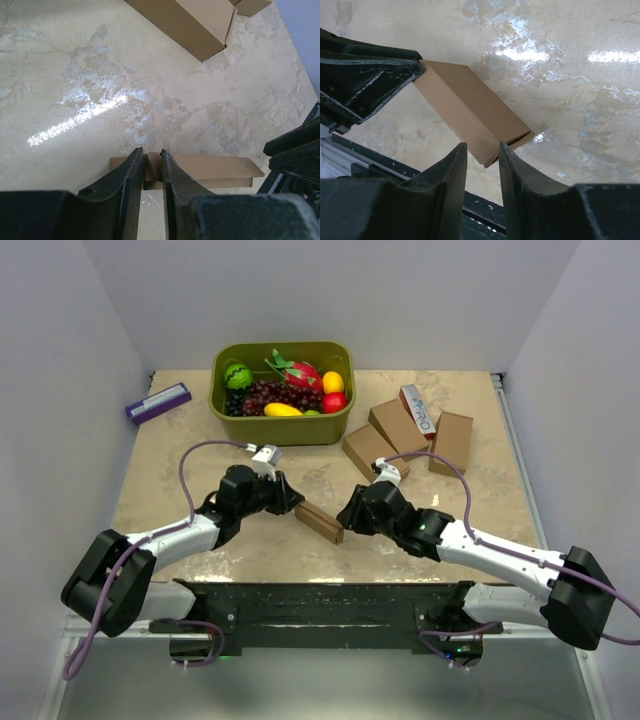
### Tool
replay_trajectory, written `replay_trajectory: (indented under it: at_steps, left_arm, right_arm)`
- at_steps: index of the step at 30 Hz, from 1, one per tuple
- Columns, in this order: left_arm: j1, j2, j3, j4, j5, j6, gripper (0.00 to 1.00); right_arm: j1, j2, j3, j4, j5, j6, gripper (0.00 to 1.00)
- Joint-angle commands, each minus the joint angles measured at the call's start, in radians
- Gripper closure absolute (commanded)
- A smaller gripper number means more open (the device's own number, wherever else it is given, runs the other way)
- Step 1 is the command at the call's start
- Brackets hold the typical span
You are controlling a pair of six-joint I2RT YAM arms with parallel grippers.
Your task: Fold the paper box
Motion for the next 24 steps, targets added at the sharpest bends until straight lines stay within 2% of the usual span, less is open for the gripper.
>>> replay_trajectory:
  at_steps: [1,9,24]
  left_arm:
    - [-0.005,0.035,-0.044,-0.119,-0.014,0.011,0.76]
    - [-0.007,0.04,-0.042,-0.118,-0.013,0.009,0.77]
    - [-0.007,0.049,-0.036,-0.116,-0.013,0.009,0.77]
  right_arm:
    - [-0.001,-0.022,0.002,0.026,-0.025,0.024,0.67]
    - [0.0,-0.02,-0.031,0.05,-0.058,0.044,0.7]
    - [0.026,-0.009,-0.043,0.086,-0.074,0.065,0.69]
